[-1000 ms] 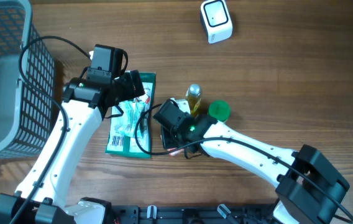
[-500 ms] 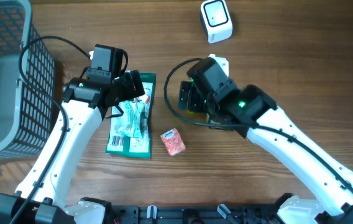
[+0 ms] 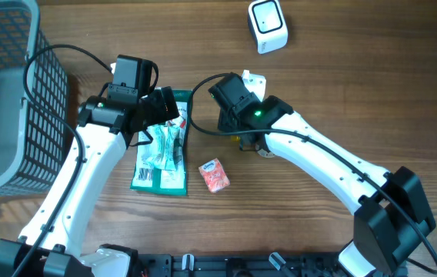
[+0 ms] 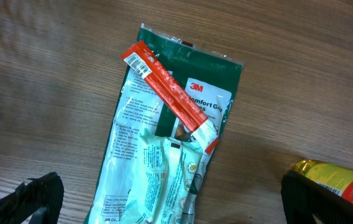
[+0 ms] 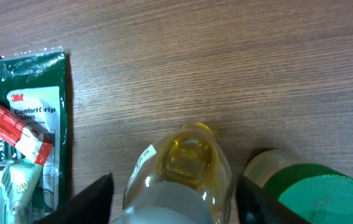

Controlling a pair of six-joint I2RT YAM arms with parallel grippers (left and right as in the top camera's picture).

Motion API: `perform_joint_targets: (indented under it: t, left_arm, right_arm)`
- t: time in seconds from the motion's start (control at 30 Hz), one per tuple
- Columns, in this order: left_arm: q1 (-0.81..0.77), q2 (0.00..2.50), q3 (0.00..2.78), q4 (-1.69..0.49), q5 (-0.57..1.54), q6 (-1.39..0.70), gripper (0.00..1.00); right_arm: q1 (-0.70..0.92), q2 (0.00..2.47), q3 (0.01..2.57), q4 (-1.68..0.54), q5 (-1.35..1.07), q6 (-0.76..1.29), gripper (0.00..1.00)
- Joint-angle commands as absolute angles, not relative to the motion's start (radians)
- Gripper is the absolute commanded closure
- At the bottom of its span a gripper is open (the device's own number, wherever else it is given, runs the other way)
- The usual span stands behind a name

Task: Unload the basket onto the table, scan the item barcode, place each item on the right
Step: 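Move the right gripper down onto the green-capped jar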

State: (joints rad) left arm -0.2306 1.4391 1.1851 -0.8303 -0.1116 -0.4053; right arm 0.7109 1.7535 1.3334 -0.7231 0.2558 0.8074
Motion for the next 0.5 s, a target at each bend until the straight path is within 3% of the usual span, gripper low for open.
perform_joint_targets:
  t: [0.0, 0.13, 0.27, 0.47]
  left_arm:
    - [-0.227, 1.436, 1.199, -0.827, -0.125, -0.397, 0.00]
    - [-0.227, 1.436, 1.199, -0.827, -0.125, -0.397, 0.00]
    - [-0.227, 1.436, 1.199, -0.827, -0.125, -0.397, 0.00]
    - [-0.227, 1.436, 1.199, -0.827, -0.125, -0.397, 0.00]
  right_arm:
    - [0.714, 1.789, 1.330, -0.717, 0.282, 0.813, 0.36]
    - [0.714, 1.804, 1.330, -0.706, 0.298, 0.810, 0.47]
    - [0.713, 1.803, 1.330, -0.682, 0.300, 0.752, 0.72]
    - [0.712, 1.803, 1.330, -0.577, 0.300, 0.595, 0.72]
